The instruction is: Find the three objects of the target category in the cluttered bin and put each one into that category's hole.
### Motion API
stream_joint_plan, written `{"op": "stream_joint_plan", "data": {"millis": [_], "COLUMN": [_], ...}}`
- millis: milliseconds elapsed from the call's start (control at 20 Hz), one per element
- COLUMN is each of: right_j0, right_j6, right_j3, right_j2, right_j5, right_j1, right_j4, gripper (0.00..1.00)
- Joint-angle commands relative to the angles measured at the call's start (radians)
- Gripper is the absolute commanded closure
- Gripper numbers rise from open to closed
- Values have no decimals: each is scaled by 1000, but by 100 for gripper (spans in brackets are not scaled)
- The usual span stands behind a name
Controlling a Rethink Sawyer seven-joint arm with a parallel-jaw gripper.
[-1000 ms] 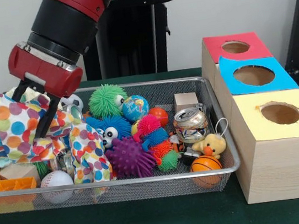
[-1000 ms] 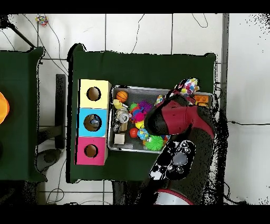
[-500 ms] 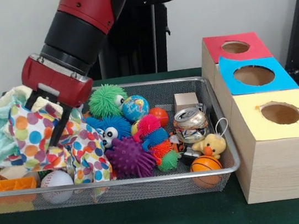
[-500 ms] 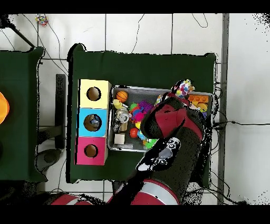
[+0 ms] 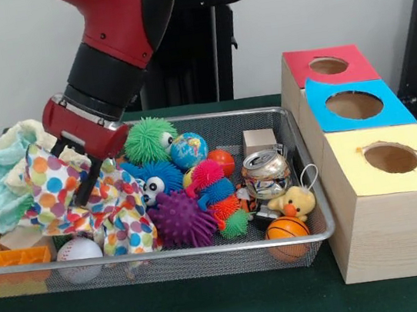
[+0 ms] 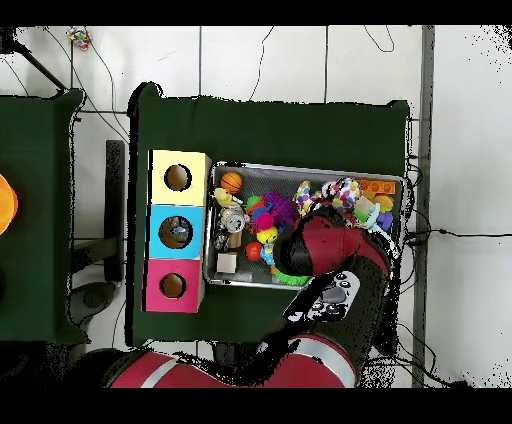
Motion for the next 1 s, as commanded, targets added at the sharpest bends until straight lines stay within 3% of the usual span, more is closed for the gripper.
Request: {"op": "stream_joint_plan", "data": {"millis": [50,300,400,650,750,900,1000], "right_j0": [-44,-64,-103,-108,-147,-269,-328], "right_j6": [207,209,216,267,270,269,248], "right_j3": [153,181,219,298,349,458,502], "right_j2": [185,235,301,368,435,600,671], "right_j5": [-55,-62,-34,-5,27,19,24], "right_j1": [70,79,66,43,4,-70,-105], "right_j4": [96,143,175,282,321,362,372], "gripper": [0,0,0,0,0,0,0]}}
